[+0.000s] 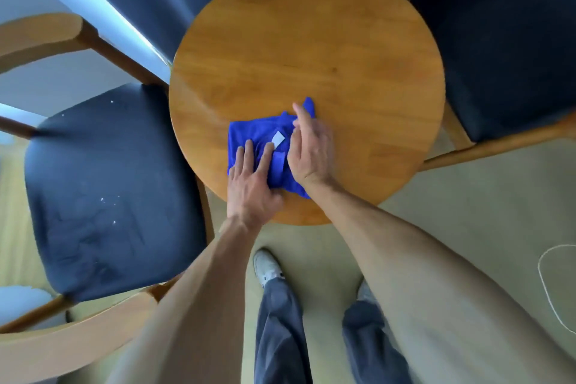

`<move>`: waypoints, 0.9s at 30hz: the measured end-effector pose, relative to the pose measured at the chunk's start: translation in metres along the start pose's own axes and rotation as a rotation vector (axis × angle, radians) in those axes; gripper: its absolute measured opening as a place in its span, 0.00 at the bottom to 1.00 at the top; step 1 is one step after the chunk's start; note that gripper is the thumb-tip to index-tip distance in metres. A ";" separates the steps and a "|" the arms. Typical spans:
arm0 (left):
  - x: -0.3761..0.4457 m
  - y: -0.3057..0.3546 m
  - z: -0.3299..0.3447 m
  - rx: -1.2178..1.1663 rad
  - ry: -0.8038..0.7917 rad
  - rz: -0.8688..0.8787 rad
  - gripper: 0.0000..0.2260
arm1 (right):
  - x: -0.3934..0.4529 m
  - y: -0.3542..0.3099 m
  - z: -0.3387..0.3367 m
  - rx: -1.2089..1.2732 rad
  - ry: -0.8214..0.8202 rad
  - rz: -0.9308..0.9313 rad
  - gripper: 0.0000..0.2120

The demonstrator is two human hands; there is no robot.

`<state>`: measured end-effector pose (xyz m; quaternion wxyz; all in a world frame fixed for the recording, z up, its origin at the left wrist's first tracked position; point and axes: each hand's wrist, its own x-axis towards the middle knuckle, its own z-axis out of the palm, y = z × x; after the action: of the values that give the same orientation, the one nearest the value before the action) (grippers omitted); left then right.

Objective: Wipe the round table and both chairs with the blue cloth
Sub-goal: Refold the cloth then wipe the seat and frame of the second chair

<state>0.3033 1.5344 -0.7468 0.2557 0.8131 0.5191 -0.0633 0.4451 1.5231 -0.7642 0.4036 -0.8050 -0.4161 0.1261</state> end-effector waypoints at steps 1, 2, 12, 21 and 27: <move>-0.007 0.019 0.009 -0.010 -0.004 -0.010 0.38 | 0.005 0.016 -0.014 -0.001 0.136 0.126 0.23; -0.014 0.035 0.018 -0.006 -0.009 -0.012 0.37 | 0.012 0.031 -0.028 0.000 0.273 0.259 0.22; -0.003 0.189 0.097 0.101 -0.066 0.365 0.31 | 0.088 0.149 -0.170 -0.076 0.455 0.648 0.22; 0.107 0.286 0.094 0.081 -0.036 0.313 0.30 | 0.135 0.206 -0.189 -0.043 0.529 0.747 0.22; 0.201 0.297 0.060 0.075 -0.049 0.290 0.30 | 0.186 0.225 -0.190 -0.126 0.567 0.726 0.19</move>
<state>0.6641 1.5705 -0.7691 0.2442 0.8868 0.3870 -0.0650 0.7910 1.4892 -0.7877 0.3815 -0.9242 0.0127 0.0088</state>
